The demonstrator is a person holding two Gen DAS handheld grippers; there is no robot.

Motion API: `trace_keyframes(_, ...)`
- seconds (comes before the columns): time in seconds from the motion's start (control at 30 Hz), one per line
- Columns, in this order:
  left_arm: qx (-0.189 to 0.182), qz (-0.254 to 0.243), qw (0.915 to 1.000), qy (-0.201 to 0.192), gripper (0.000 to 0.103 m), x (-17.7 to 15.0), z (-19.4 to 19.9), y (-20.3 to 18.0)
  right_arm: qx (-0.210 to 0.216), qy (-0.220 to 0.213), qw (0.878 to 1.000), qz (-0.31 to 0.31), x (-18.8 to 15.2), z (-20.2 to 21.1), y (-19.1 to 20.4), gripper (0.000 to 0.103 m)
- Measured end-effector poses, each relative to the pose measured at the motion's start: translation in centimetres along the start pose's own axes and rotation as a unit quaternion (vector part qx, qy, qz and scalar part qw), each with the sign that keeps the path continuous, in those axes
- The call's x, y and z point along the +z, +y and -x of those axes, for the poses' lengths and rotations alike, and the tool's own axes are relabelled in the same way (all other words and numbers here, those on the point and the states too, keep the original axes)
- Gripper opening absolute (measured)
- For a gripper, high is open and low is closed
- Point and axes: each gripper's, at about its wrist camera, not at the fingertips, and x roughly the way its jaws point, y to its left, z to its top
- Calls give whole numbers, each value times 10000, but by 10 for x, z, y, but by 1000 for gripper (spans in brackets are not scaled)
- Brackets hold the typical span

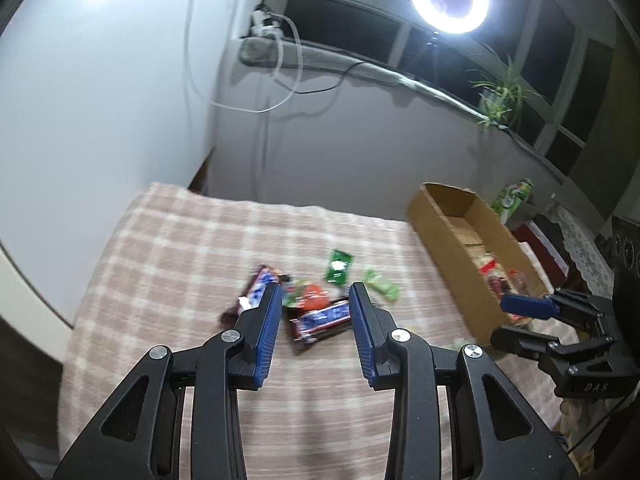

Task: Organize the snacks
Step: 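Grasp the yellow ball candy with the right gripper while the left grasps the blue chocolate bar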

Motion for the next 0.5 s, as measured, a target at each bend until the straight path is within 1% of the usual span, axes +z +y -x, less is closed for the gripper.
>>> trace_keyframes(0.13,30,39,9999,135,33,-3,-9,18,-121,157,9998,-41,-5,-20,5,56)
trace_keyframes(0.27,108,-49,9994,317,33,-7,-27,28,-268,313,9991,-25,-9,-38,9,56)
trace_keyframes(0.3,129,-89,9992,361,33,-7,-31,30,-304,337,9990,-30,-10,-42,9,55)
trace_keyframes(0.4,166,-236,9983,510,33,-10,-47,32,-312,419,9986,-104,-12,-51,6,45)
trace_keyframes(0.5,171,-351,9975,583,33,-11,-60,35,-326,470,9982,-160,-12,-59,3,44)
